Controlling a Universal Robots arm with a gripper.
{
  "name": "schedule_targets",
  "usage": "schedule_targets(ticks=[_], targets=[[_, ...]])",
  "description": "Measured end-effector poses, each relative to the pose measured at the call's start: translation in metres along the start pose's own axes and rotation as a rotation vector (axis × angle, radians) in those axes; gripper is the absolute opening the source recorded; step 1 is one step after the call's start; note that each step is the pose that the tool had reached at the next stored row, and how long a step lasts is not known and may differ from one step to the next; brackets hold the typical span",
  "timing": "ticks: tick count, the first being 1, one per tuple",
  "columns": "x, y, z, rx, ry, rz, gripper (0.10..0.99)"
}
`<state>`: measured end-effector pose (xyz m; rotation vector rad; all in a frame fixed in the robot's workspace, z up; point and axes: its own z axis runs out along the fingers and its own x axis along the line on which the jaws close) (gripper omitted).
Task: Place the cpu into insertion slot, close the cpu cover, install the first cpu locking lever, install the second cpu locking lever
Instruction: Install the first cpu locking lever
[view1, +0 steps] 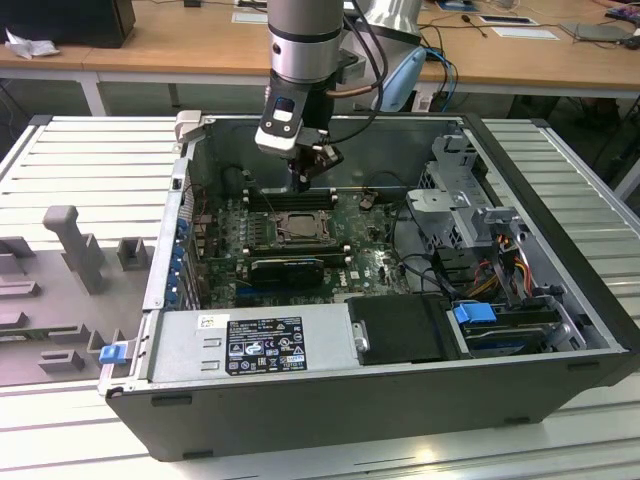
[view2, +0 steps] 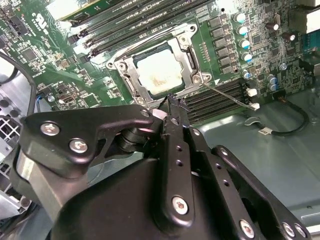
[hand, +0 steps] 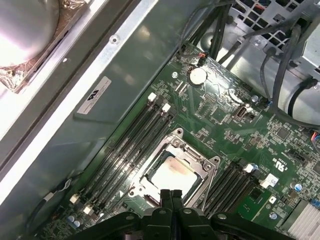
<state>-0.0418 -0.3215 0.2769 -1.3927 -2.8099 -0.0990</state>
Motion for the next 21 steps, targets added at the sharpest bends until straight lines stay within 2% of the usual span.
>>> schedule_targets(ticks=[8,10,11,13,17,21], targets=[[0.0,0.0,0.0,0.001,0.0025,-0.045,0.106],[0.0,0.0,0.0,0.003,0.0043,-0.078,0.106],[0.0,0.0,0.0,0.004,0.0075,-0.137,0.106],[0.0,0.0,0.0,0.006,0.0113,-0.205,0.106],[0.0,0.0,0.0,0.009,0.0159,-0.29,0.106],[0.0,0.0,0.0,0.011,0.0188,-0.342,0.106]])
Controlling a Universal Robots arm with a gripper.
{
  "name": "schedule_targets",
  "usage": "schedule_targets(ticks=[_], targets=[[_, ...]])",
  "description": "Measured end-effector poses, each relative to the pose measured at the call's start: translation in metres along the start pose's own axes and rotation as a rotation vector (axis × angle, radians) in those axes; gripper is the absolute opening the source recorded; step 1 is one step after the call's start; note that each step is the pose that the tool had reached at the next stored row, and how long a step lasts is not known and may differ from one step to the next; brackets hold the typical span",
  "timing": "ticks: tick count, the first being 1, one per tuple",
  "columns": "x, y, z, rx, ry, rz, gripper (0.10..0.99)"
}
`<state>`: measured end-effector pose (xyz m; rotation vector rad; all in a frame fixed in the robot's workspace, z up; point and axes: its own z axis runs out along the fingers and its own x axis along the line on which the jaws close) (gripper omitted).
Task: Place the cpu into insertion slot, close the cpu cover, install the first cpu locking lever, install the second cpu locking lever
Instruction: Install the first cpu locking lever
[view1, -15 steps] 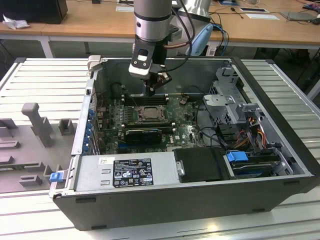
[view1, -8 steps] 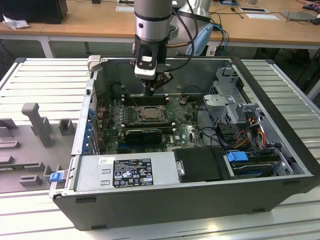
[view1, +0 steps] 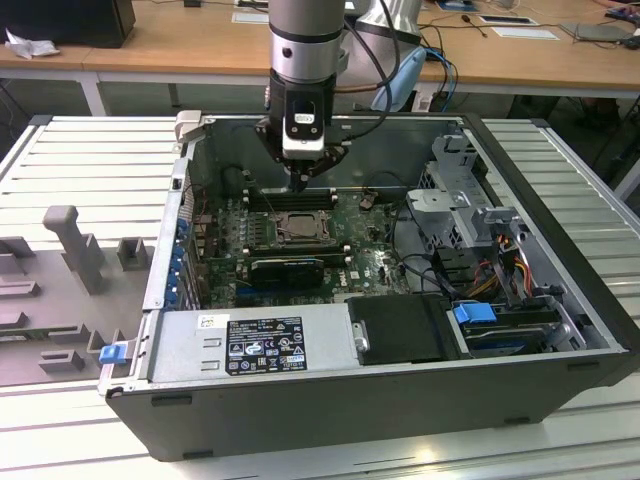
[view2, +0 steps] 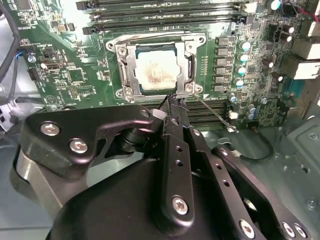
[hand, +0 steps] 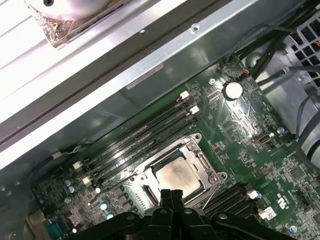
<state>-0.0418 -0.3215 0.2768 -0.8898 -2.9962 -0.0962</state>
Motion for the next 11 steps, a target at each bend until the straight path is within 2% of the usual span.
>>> schedule_targets(ticks=[11], targets=[[0.0,0.0,0.0,0.002,0.0029,-0.051,0.106]])
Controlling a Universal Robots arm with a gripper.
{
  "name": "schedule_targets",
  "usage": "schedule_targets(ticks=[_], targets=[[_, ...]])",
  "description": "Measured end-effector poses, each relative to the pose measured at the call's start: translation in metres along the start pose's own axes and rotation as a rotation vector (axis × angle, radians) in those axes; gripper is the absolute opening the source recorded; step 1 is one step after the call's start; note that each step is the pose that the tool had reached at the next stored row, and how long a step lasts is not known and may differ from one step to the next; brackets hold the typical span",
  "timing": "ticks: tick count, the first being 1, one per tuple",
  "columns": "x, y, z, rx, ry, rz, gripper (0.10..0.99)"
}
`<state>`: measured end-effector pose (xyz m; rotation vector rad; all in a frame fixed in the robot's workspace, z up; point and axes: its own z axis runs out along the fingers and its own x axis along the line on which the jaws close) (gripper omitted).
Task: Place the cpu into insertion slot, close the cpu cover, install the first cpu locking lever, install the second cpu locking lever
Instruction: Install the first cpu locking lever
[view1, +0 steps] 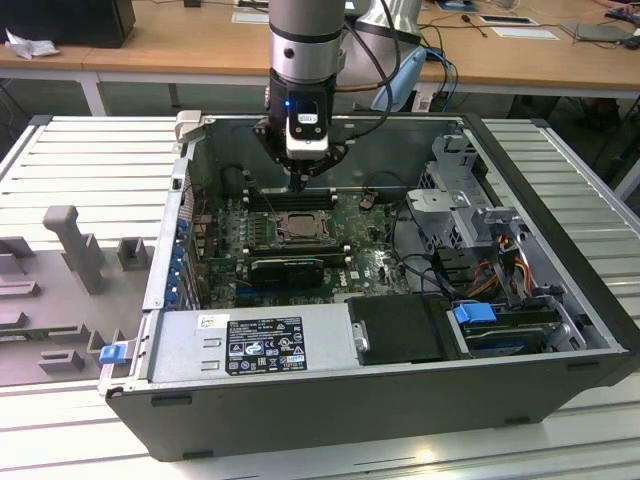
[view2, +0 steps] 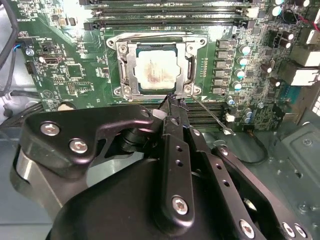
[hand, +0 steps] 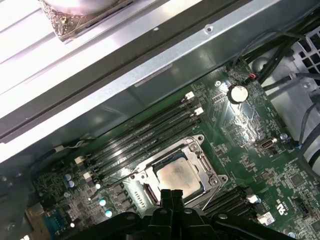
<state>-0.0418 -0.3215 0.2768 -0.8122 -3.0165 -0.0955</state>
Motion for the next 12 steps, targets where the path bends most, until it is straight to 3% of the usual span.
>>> schedule_targets(ticks=[12], targets=[[0.0,0.0,0.0,0.002,0.0033,-0.06,0.106]])
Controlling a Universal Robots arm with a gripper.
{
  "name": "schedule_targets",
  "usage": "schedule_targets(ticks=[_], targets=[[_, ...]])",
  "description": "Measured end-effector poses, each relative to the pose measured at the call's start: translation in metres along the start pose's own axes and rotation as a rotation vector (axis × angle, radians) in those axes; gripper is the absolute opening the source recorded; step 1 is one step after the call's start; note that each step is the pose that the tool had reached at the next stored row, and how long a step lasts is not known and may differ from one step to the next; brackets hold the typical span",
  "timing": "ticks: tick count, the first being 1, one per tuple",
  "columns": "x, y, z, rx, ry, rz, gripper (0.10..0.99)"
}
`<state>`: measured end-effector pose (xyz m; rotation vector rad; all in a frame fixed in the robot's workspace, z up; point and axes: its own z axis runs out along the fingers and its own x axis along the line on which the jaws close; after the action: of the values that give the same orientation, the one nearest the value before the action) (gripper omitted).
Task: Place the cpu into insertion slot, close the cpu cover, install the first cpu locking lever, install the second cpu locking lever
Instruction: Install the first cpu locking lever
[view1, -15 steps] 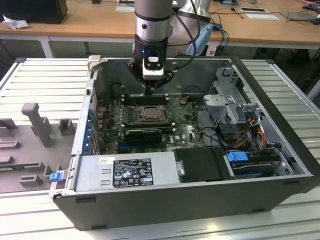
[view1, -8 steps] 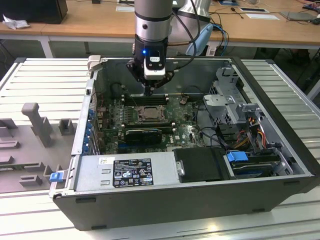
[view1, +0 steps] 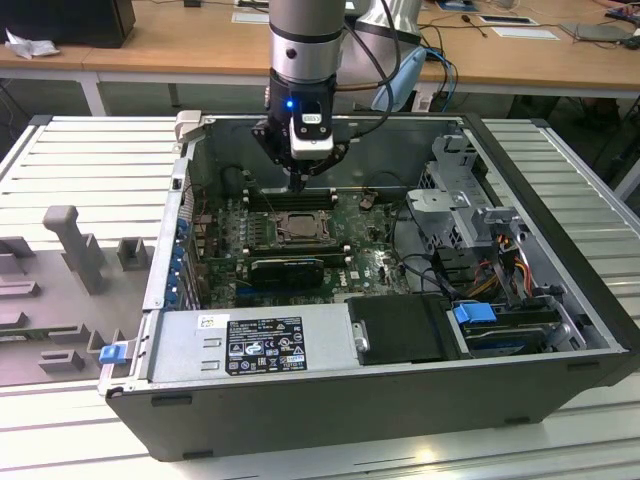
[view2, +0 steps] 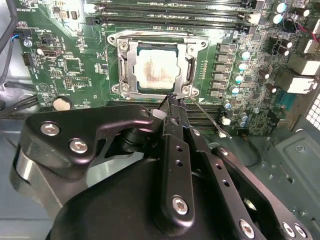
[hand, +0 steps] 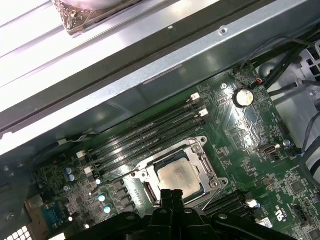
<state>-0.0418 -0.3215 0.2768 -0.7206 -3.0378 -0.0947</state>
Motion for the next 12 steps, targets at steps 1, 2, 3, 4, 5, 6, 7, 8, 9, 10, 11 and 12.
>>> schedule_targets(ticks=[1,2,3,4,5,6,7,8,9,10,11,12], targets=[[0.0,0.0,0.0,0.0,0.0002,-0.004,0.106],[0.0,0.0,0.0,0.0,0.0005,-0.01,0.106],[0.0,0.0,0.0,0.0,0.0008,-0.016,0.106],[0.0,0.0,0.0,0.001,0.0011,-0.02,0.106],[0.0,0.0,0.0,0.001,0.0014,-0.025,0.106],[0.0,0.0,0.0,0.001,0.0018,-0.033,0.106],[0.0,0.0,0.0,0.001,0.0025,-0.045,0.106],[0.0,0.0,0.0,0.002,0.0031,-0.058,0.106],[0.0,0.0,0.0,0.002,0.0036,-0.066,0.106],[0.0,0.0,0.0,0.003,0.0045,-0.083,0.106],[0.0,0.0,0.0,0.004,0.0063,-0.114,0.106],[0.0,0.0,0.0,0.005,0.0083,-0.15,0.106]])
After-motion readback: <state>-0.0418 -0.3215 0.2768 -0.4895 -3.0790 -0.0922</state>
